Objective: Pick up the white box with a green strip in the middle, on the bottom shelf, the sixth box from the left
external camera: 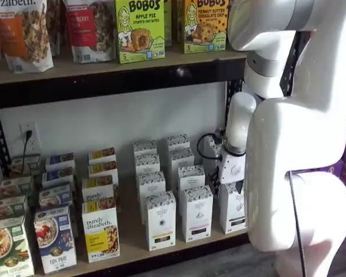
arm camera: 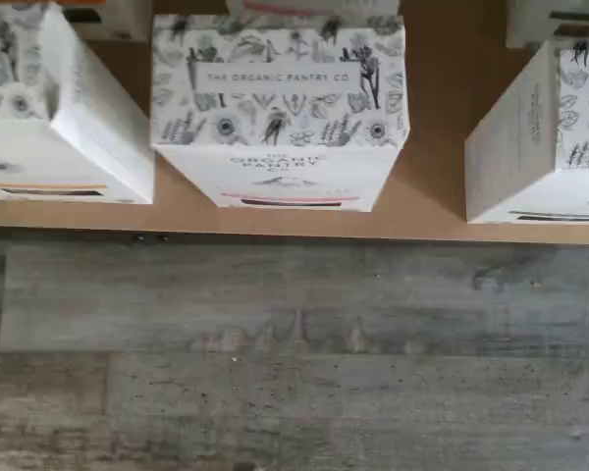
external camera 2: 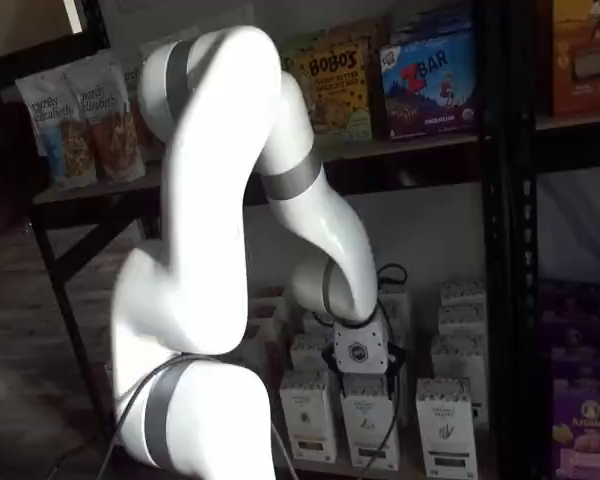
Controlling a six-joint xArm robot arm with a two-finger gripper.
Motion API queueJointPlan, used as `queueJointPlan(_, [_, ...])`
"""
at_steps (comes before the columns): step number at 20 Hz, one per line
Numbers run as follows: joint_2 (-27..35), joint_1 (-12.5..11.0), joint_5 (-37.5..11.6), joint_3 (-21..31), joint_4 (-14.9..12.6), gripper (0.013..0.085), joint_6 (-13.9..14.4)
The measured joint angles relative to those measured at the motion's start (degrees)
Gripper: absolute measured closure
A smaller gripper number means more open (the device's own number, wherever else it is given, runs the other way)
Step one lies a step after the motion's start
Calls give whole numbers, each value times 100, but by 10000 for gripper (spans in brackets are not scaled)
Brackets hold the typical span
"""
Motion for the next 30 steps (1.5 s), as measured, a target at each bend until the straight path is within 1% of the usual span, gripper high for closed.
queueJointPlan(1, [107,-32,64,-111,-47,130,17])
queueJointPlan(2, [242,-62,118,-242,23,130,-83])
queueJointPlan(5, [585,-207,208,-578,-213,130,8])
queueJointPlan(6, [697,-252,244,-695,-250,130,-1])
queueJointPlan(8, [878,-325,154,-847,-308,130,-22])
queueJointPlan(11, [1177,-490,88,-1167,-722,130,217])
queueJointPlan(12, [1258,-527,95,-1265,-807,130,261])
queueJointPlan(15, [1506,-626,116,-1572,-891,130,245])
queueJointPlan(16, [1592,-653,145,-1688,-868,130,192])
queueJointPlan(18, [1751,-679,164,-1892,-633,130,-60])
queueJointPlan(20, [1879,-697,173,-2062,-486,130,-219])
queueJointPlan(22, [1964,-717,175,-2179,-462,130,-260])
queueJointPlan(23, [2007,-734,169,-2237,-516,130,-223])
queueJointPlan(26, [2111,-770,134,-2383,-555,130,-221])
queueJointPlan(27, [2152,-782,144,-2448,-519,130,-270])
queueJointPlan(28, [2197,-790,149,-2516,-395,130,-394])
queueJointPlan(30, [2235,-793,153,-2573,-265,130,-525])
